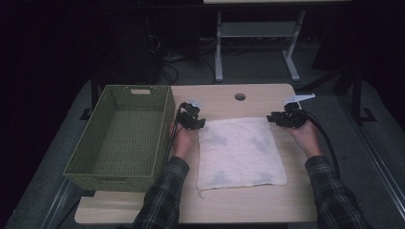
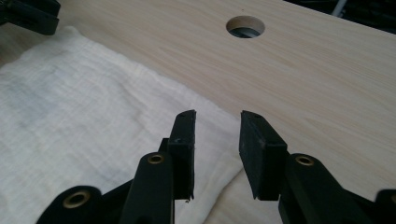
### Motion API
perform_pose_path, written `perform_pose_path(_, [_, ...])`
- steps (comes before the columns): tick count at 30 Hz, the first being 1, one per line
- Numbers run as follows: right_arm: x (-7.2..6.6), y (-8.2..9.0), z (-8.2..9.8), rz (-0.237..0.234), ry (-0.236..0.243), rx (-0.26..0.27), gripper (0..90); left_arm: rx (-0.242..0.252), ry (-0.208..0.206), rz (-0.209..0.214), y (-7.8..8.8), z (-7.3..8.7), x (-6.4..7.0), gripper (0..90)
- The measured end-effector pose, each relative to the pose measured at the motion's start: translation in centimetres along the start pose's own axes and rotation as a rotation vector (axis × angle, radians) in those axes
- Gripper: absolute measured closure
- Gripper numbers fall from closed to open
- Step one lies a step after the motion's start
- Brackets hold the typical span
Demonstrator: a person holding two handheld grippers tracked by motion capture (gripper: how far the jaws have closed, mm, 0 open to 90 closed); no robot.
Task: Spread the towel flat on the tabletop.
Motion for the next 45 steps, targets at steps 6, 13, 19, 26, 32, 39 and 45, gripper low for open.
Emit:
perform_pose_path(6, [1.5, -2.1, -0.1, 0.023, -0.033, -0.041, 67.0, -0.015, 0.019, -0.010, -1.0, 0.4, -0.4, 67.3])
perform_pose_path(13, [1.6, -4.6, 0.2, 0.038, -0.049, -0.091, 68.4, -0.029, 0.023, -0.004, -1.4, 0.7, -0.4, 75.6])
perform_pose_path(19, [1.8, -5.7, 1.2, 0.050, -0.050, -0.145, 71.1, -0.026, 0.037, 0.018, -1.4, 0.7, -0.3, 83.0])
perform_pose_path(26, [1.4, -5.9, 1.4, 0.048, -0.026, -0.155, 85.4, -0.032, 0.049, 0.025, -1.4, 0.6, -0.3, 85.9])
perform_pose_path(32, [1.9, -5.3, 1.1, 0.071, -0.019, -0.148, 88.8, -0.003, 0.055, 0.035, -0.8, -0.2, -0.1, 86.6])
perform_pose_path(39, [3.5, -3.2, -0.8, 0.112, -0.023, -0.084, 89.1, 0.073, 0.021, 0.032, 0.6, -3.3, 0.7, 86.6])
perform_pose_path(45, [4.3, -0.5, -3.5, 0.141, -0.006, -0.006, 89.1, 0.136, -0.017, 0.013, 2.7, -5.9, 1.3, 86.6])
Point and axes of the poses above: each handheld gripper's, and its own axes: y roughly backward along the jaws, z roughly out of its underside, x roughly to its right, the point moved 8 cm from there along -y, roughly forward along the jaws, and after that the axes turned 13 degrees about z, right-handed, at the moved point
